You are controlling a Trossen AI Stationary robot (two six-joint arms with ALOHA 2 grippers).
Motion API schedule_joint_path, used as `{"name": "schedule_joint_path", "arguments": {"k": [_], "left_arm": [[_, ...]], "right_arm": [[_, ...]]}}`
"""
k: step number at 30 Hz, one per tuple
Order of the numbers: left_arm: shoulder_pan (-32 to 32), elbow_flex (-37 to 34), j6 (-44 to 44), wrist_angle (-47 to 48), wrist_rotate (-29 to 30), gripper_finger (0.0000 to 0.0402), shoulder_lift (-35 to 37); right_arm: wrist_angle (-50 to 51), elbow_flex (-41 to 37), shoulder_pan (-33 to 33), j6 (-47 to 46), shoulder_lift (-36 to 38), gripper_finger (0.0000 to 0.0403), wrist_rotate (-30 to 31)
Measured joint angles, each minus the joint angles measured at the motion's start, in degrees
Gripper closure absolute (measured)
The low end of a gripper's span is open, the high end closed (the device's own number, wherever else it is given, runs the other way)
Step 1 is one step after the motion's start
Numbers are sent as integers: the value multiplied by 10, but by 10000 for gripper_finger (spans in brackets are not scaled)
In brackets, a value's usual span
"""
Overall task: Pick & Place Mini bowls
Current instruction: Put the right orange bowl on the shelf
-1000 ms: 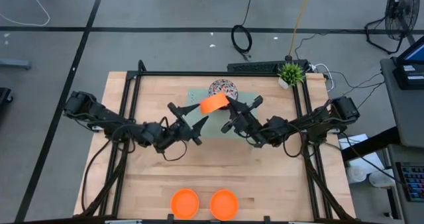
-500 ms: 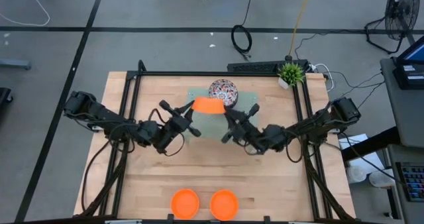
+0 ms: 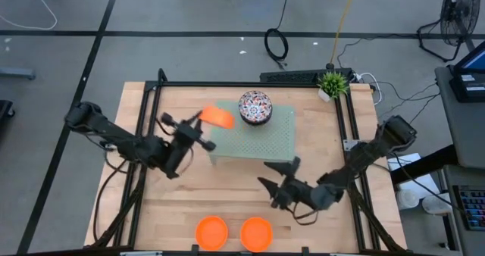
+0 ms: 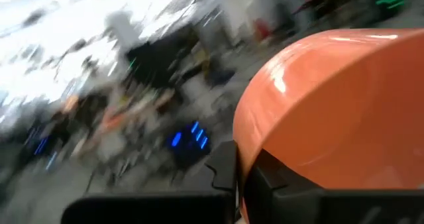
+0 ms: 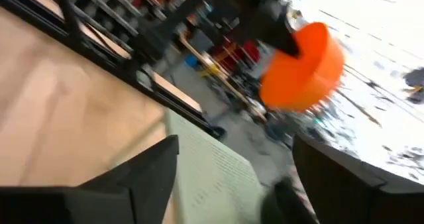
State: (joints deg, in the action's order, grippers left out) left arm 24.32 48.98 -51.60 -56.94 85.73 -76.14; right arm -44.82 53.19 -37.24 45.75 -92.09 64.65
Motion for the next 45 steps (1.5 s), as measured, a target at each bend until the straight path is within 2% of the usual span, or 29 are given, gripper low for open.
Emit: {"name": "schedule_joint_path", "arguments": {"k": [1,5,9,11,14,19,22,24,27,30,32,34,37,45], "left_arm": [[0,14,6,9,27,390,6],[7,82,29,105,38,396,28],[3,119,37,164,36,386,28],[-6,120,42,182,13,387,28],[-24,113,66,241,-71,396,28],[-56,126,167,404,-290,396,27],[-87,165,295,551,-353,396,31],[-126,213,414,697,-410,396,31],[-197,285,566,885,-557,397,26],[-269,335,645,993,-708,397,13],[-311,353,692,1037,-779,398,4],[-341,357,736,1060,-815,398,0],[-364,357,760,1098,-831,397,-28],[-383,356,768,1153,-892,396,-118]], "right_arm": [[0,0,-8,14,5,114,25],[0,-3,-23,35,26,116,97],[-1,-25,-27,26,65,126,118],[-2,-40,-27,13,88,131,118],[-2,-63,-27,1,123,135,118],[-2,-98,-27,-14,173,136,117],[-2,-117,-27,-30,197,136,116],[-2,-127,-26,-35,206,136,116],[-2,-133,-26,-37,214,136,116],[-3,-134,-26,-37,215,136,116],[-3,-134,-26,-35,215,136,115],[-3,-134,-26,-34,215,136,115],[-3,-134,-26,-34,215,136,114],[-3,-134,-24,-44,215,136,116]]}}
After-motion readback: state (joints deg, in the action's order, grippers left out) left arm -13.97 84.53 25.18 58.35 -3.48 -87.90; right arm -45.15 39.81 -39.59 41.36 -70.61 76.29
